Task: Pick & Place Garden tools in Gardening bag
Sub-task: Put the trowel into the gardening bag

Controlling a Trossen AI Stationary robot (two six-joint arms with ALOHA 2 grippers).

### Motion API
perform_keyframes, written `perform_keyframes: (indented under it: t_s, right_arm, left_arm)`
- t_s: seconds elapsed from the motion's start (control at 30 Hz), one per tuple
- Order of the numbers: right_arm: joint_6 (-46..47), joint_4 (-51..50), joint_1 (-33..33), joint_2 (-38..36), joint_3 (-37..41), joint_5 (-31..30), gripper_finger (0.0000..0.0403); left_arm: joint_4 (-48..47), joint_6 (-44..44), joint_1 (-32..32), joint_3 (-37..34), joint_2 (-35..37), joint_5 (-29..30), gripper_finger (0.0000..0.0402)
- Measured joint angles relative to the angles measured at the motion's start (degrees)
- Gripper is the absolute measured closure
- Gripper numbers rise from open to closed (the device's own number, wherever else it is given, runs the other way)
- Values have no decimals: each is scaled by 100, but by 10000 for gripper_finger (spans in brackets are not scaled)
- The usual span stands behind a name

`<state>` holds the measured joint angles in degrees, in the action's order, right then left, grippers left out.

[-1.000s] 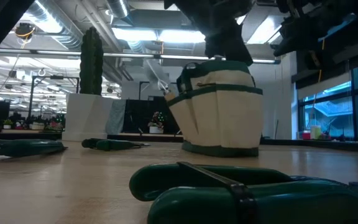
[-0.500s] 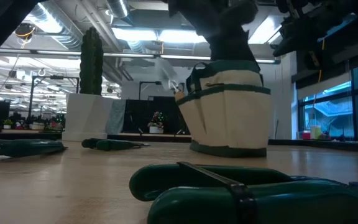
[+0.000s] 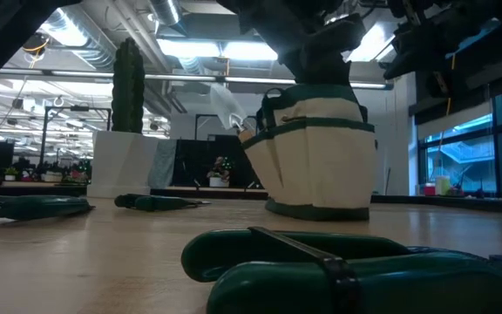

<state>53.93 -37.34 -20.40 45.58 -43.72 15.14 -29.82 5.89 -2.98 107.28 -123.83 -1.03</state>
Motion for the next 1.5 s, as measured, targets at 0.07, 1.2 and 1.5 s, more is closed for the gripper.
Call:
perform_keyframes:
  t_s: [0.07,1.2,1.5]
  right_arm:
    - [0,2,0,0,0,-2,403]
    - [-1086,1075,1001,1044,-2,344,207]
    - [-2309,1195,1375,1184,-2,-266,206]
  left_arm:
    - [-1,19,0,0,1,28,399]
    - [7,-63,33,-2,2,1,276]
    - [7,-64,33,-2,2,-1,277]
